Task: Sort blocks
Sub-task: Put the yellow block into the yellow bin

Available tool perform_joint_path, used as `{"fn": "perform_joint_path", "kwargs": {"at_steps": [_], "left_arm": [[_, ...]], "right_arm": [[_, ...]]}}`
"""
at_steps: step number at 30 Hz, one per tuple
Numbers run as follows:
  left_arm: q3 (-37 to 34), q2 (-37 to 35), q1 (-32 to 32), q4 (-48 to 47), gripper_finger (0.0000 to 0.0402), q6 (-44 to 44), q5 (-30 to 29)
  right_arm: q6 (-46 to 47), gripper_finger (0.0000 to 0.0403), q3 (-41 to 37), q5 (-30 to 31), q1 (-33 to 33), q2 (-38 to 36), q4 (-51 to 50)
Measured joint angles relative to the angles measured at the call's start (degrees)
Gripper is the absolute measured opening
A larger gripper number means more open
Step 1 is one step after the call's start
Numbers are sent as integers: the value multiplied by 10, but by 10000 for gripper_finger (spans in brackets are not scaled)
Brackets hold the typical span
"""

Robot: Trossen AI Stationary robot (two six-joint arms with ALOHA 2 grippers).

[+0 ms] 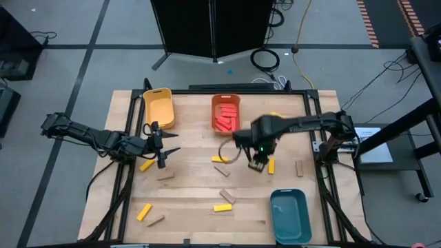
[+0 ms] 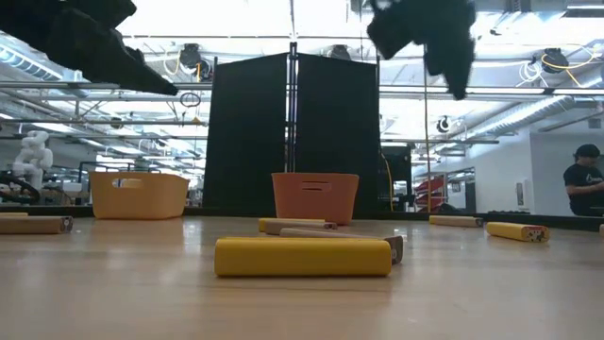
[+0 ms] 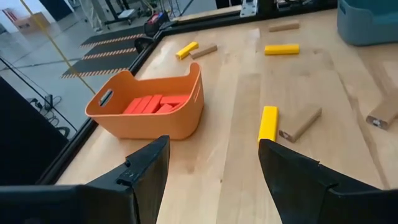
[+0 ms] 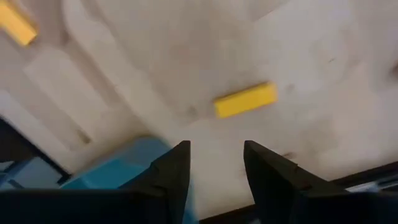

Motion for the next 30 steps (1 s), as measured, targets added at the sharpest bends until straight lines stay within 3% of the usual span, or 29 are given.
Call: {"fn": "perform_joint_path", "kwargs": {"at_steps": [8, 13, 17, 23, 30], "left_arm": [[0, 0, 0, -14, 244, -22, 38], [0, 0, 0, -2, 244, -30, 49], [0, 0, 0, 28, 244, -22, 50], [0, 0, 5, 111, 244, 12, 42], [0, 0, 76, 240, 244, 2, 32]], "right_arm": [[165, 143, -98, 47, 144, -55, 62], [294, 143, -227, 134, 231, -168, 204], [333, 143, -356, 209, 286, -271, 305], [351, 143, -527, 236, 301, -413, 299], [275, 143, -626, 273, 276, -560, 267]]}}
